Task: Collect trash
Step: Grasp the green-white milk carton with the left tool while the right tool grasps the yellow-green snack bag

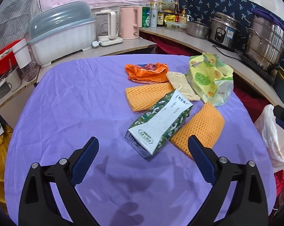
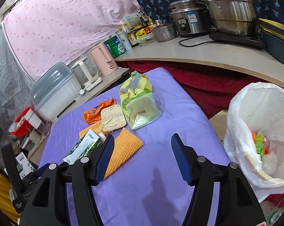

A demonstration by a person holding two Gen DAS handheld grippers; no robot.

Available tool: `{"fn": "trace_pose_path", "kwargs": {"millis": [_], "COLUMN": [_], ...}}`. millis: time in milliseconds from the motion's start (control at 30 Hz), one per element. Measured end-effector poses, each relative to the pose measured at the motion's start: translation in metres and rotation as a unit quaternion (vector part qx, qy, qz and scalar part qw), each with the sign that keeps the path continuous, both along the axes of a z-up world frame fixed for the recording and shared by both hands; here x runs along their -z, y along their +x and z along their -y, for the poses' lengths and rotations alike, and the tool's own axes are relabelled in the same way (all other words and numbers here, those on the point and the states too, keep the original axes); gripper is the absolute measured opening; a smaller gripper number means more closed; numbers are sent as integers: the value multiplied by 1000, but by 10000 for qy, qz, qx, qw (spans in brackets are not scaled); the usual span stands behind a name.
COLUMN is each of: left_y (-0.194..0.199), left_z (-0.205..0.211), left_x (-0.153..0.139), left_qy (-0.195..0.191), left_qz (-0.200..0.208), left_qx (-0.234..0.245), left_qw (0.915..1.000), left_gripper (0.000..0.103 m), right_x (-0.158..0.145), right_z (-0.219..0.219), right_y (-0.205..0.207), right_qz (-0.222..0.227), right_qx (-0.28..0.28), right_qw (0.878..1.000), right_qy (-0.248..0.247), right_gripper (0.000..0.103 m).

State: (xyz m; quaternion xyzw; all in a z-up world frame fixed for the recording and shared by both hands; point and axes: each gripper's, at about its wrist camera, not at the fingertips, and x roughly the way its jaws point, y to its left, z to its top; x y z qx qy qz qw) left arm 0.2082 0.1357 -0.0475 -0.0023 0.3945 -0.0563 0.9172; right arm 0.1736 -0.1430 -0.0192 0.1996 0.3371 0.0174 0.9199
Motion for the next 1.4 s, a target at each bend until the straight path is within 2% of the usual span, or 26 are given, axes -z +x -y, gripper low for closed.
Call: {"fn": "trace_pose_path", "kwargs": {"millis": [300,433,600,667,733,800,867,933,1067,1100,1133,1167,1233,1300,1400], "left_y": [18,28,38,41,44,46,46,46,45,45,45,46,45,43,39], "left_z": [-6,-6,-2,0,1,3,5,7,8,8,8,8,7,6,5], "left_x": [25,30,34,34,35,35,36,36,37,37,37,36,33,30,24], "left_qy": [173,125,69,41,-56,-142,-158,-143,-161,-181,-198,-217,-238,-283,-351], "left_qz": [-102,-181,-170,-200,-277,-331,-339,-323,-338,-349,-358,-367,-351,-340,-294], "left_qx": [302,365,449,491,562,620,638,670,663,664,656,654,630,606,548], "left_qw": [9993,9991,9988,9986,9980,9974,9973,9971,9971,9970,9970,9969,9971,9972,9975], "left_gripper": [92,92,91,87,78,70,69,62,60,59,58,58,58,57,55], "right_x": [12,17,27,30,33,36,39,42,51,53,55,57,58,56,51], "right_z": [-21,-25,-27,-28,-29,-31,-31,-31,-30,-29,-29,-29,-29,-28,-25], "right_y": [44,68,99,112,120,131,140,148,162,165,166,168,166,162,153], "right_qz": [-117,-142,-268,-294,-295,-326,-356,-394,-518,-557,-587,-644,-626,-612,-562], "right_qx": [-89,-50,-44,-1,53,97,88,74,11,-31,-55,-92,-96,-120,-136], "right_qw": [9997,9993,9984,9976,9965,9948,9941,9935,9942,9946,9947,9946,9949,9956,9966], "right_qy": [-181,-333,-498,-631,-778,-959,-1022,-1064,-944,-873,-836,-812,-788,-701,-589], "right_gripper": [70,77,78,79,84,84,84,84,83,77,67,66,56,54,37]}}
